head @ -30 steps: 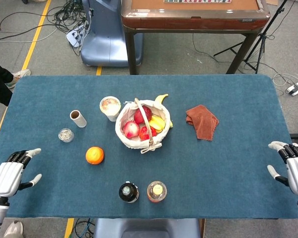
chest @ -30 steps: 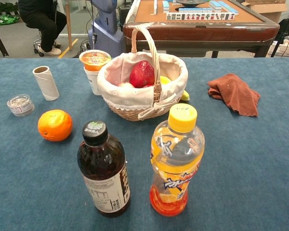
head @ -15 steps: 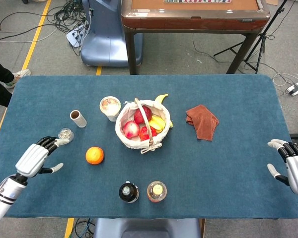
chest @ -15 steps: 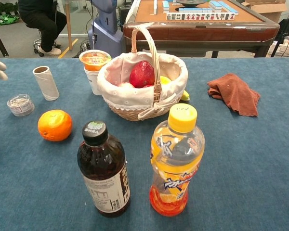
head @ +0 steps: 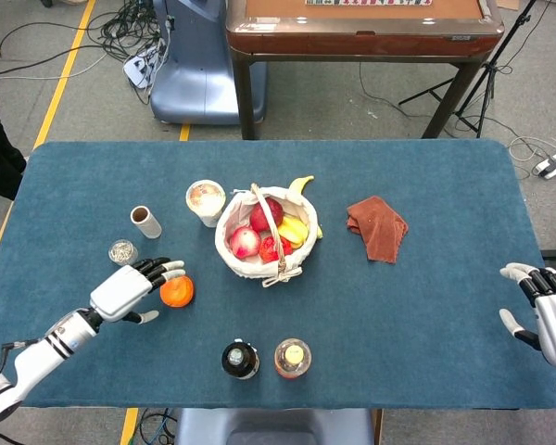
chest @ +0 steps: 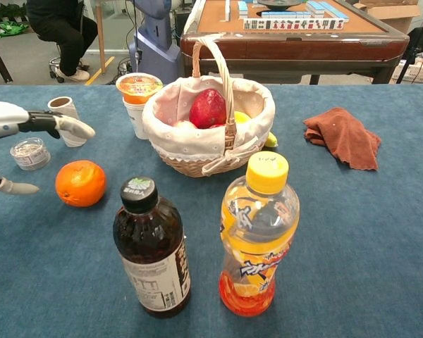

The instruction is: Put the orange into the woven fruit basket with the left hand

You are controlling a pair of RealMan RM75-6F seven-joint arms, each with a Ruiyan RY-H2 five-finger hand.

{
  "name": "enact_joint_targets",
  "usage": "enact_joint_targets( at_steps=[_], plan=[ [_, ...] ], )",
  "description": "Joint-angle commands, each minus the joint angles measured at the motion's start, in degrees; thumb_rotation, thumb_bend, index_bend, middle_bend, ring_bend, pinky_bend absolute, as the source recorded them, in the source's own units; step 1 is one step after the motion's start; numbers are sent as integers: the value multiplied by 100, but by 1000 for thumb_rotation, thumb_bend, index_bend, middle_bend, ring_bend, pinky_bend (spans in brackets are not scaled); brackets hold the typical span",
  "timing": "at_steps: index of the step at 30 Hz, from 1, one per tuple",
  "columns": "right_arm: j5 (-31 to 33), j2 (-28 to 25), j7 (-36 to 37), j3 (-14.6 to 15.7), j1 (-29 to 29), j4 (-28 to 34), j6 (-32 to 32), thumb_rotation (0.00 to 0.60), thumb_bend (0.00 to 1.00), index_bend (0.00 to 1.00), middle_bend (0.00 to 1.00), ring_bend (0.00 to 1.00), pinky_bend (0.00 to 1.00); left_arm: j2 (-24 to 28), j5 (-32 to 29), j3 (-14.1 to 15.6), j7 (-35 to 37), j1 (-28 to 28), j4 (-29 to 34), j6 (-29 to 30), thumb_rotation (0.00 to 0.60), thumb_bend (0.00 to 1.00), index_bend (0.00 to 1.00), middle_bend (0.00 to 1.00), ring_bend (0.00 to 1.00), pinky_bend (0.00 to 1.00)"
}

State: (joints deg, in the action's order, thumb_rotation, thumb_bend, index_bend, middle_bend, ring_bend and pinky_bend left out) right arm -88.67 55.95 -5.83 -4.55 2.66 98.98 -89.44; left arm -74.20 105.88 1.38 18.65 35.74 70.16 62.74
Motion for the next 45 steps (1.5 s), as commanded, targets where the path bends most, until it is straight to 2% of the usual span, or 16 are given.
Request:
enact_joint_targets(
  at_steps=[1, 13, 18, 20, 23, 25, 28, 34, 39, 45],
  plan=[
    [12, 2, 37, 1, -13, -36, -11, 600, 211, 321, 313, 292, 360, -142, -166, -14, -280, 233, 107, -324, 600, 252, 178, 96, 95, 184],
    [88, 15, 232, 14, -73, -204, -26, 600, 211, 321, 313, 292, 360, -470, -565, 20, -1069, 521, 108, -886, 600, 252, 182, 96, 95, 187],
    [101, 52, 304, 38, -74, -283, 22, 600, 211, 321, 313, 292, 360, -628, -742, 21, -1261, 586, -35, -1040, 600, 252, 193, 98, 132, 262],
    [103, 55, 329, 35, -80, -311, 11, 600, 211, 321, 313, 292, 360, -698, -811, -10, -1277, 576, -117, -975, 600, 252, 226, 139, 186, 322],
    [110, 61, 359, 27, -83, -334, 3, 600, 211, 321, 313, 292, 360, -770, -920, -27, -1225, 576, -208, -961, 600, 252, 312, 295, 329, 445],
    [101, 71, 375, 31, -83, -351, 4, 600, 210, 321, 312, 292, 360, -827, -931, -35, -1159, 560, -286, -853, 600, 252, 382, 369, 413, 543],
    [100, 91, 409, 43, -85, -383, 20, 600, 211, 321, 313, 292, 360, -891, -976, -88, -936, 489, -364, -564, 600, 252, 448, 444, 477, 604],
    [123, 107, 456, 34, -98, -434, 10, 600, 211, 321, 313, 292, 360, -791, -1116, -354, -398, 371, -273, 107, 600, 252, 460, 452, 485, 614],
    [144, 157, 428, 42, -61, -449, 101, 600, 210, 321, 313, 292, 360, -856, -1315, -753, 208, 337, -55, 691, 600, 252, 447, 452, 477, 614],
    [146, 197, 376, 33, -1, -435, 187, 600, 210, 321, 313, 292, 360, -981, -1529, -999, 306, 539, 141, 575, 600, 252, 435, 452, 464, 614]
  ],
)
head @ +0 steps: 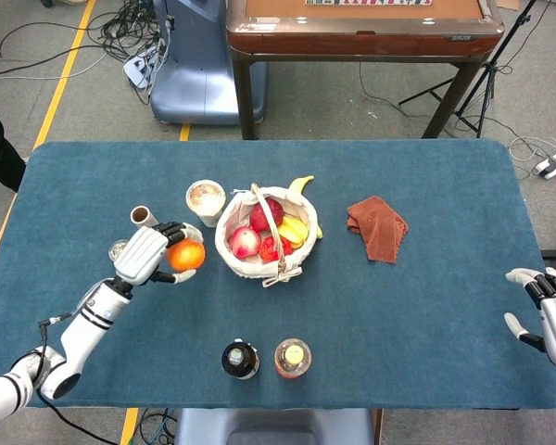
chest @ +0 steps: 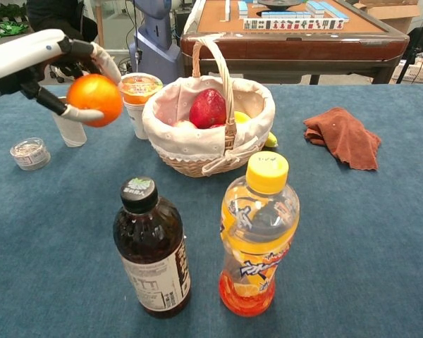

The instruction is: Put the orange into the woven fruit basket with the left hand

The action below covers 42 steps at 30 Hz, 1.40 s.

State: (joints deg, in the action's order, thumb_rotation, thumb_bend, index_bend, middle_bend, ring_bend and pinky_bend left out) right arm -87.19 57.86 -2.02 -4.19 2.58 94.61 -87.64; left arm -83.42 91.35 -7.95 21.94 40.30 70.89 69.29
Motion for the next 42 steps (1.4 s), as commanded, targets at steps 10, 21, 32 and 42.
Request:
enact_joint_targets(
  at_steps=[10, 21, 32, 42],
  plan=[
    [51, 23, 53, 1, -2, -41, 30, 600, 210, 321, 313, 292, 360, -499, -396, -278, -302, 397, -126, -405, 600, 252, 396, 451, 449, 614],
    [68, 34, 177, 21, -37, -131, 19, 600, 211, 321, 313, 292, 360, -909, -568, -482, -400, 566, -382, -289, 600, 252, 331, 428, 416, 614],
    [103, 63, 296, 38, -57, -235, 49, 600, 213, 321, 325, 298, 360, -1155, -1152, -755, -592, 690, -441, -598, 600, 172, 54, 66, 118, 413],
    [103, 82, 349, 24, -39, -283, 69, 600, 213, 321, 325, 299, 360, -968, -1274, -765, -792, 589, -71, -543, 600, 146, 1, 23, 81, 328]
  ],
)
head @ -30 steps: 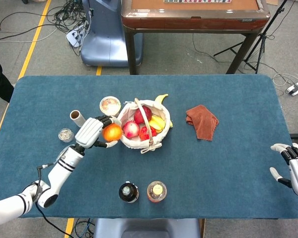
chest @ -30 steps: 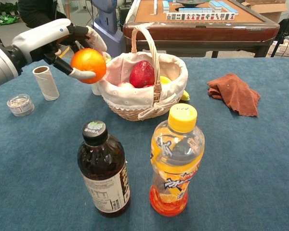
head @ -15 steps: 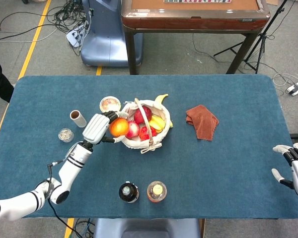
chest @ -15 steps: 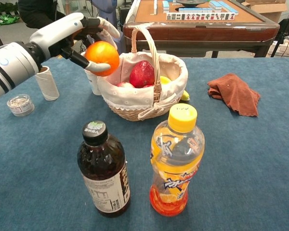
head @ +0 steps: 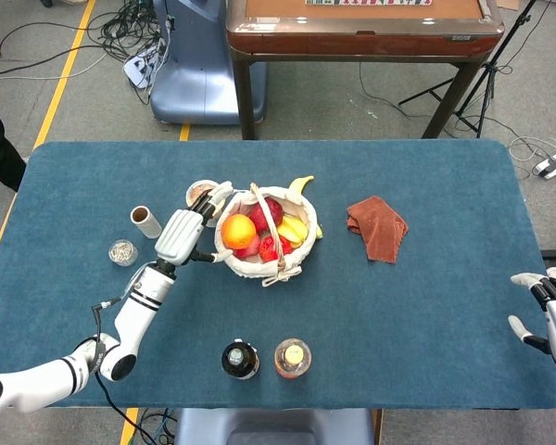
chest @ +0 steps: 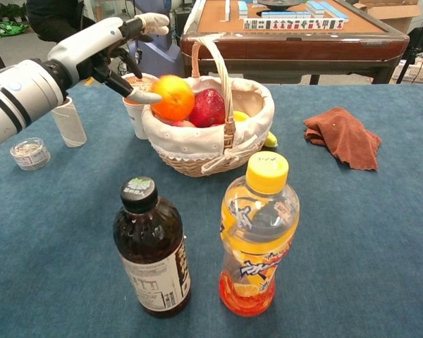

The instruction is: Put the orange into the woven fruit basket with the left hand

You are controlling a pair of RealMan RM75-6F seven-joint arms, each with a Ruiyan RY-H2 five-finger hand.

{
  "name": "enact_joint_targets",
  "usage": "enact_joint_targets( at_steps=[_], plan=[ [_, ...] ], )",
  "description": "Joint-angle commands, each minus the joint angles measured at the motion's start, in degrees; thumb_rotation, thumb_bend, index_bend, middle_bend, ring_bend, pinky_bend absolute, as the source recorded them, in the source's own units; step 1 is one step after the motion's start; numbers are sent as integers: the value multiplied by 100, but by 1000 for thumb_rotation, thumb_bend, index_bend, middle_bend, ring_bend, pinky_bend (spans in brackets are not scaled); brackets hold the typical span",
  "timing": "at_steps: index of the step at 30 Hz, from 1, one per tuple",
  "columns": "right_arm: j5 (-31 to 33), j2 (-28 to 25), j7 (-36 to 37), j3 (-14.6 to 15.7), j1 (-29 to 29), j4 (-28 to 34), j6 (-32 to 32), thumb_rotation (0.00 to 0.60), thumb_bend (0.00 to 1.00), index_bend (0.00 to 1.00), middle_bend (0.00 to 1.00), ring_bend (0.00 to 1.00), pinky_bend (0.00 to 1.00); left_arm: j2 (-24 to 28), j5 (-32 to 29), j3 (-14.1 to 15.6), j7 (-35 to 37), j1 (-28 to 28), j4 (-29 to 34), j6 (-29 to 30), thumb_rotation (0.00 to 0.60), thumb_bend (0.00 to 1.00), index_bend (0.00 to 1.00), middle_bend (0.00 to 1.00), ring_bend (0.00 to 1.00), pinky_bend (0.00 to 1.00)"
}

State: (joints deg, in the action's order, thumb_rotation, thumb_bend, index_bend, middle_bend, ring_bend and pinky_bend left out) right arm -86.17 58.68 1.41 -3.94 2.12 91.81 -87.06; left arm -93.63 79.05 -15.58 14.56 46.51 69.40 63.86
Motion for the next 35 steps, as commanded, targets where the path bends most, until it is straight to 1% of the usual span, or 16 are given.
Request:
enact_joint_targets(
  at_steps=[1, 3, 7, 10, 13, 17, 20, 23, 28, 32, 35],
  plan=[
    [-4, 1, 10, -3, 10, -3, 12, 600, 213, 321, 325, 299, 360, 77, -61, -9, -82, -47, 124, 15, 600, 146, 0, 23, 81, 324],
    [-21, -5, 20, -4, 10, -1, -2, 600, 213, 321, 325, 299, 360, 163, -86, -7, -174, -110, 231, 79, 600, 146, 0, 23, 81, 315],
    [0, -45, 41, -12, -11, -2, -29, 600, 213, 321, 325, 299, 360, 499, -235, 72, -564, -346, 557, 157, 600, 146, 3, 23, 83, 311],
    [5, -84, 41, -13, -20, 4, -35, 600, 213, 321, 325, 299, 360, 956, -511, 178, -1093, -638, 970, 182, 600, 146, 24, 23, 83, 311],
    [12, -100, 42, -20, -2, 4, -3, 600, 213, 321, 325, 299, 360, 1324, -826, 237, -1468, -913, 1339, 251, 600, 146, 48, 23, 83, 311],
    [-78, -118, 69, 4, 65, -4, 83, 600, 213, 333, 327, 300, 360, 1862, -1167, 376, -1983, -1378, 1914, 557, 600, 146, 75, 23, 85, 311],
    [-252, -137, 116, 74, 116, 0, 137, 600, 223, 358, 343, 320, 360, 2153, -1077, 530, -2151, -1782, 2217, 1055, 600, 146, 127, 23, 91, 309],
    [-308, -129, 144, 91, 149, 8, 166, 600, 226, 362, 345, 323, 378, 2355, -1043, 716, -2408, -2168, 2444, 1484, 600, 146, 133, 23, 91, 297],
    [-296, -104, 127, 102, 184, 15, 230, 600, 227, 362, 345, 323, 382, 2557, -988, 993, -2690, -2664, 2715, 1933, 600, 146, 133, 23, 91, 279],
    [-302, -97, 97, 100, 188, 49, 208, 600, 227, 362, 345, 323, 382, 2655, -759, 1248, -2684, -3044, 2844, 2236, 600, 146, 133, 23, 92, 279],
    [-295, -88, 79, 95, 179, 63, 179, 600, 226, 362, 345, 323, 382, 2658, -594, 1381, -2675, -3245, 2839, 2399, 600, 146, 133, 23, 92, 279]
  ],
)
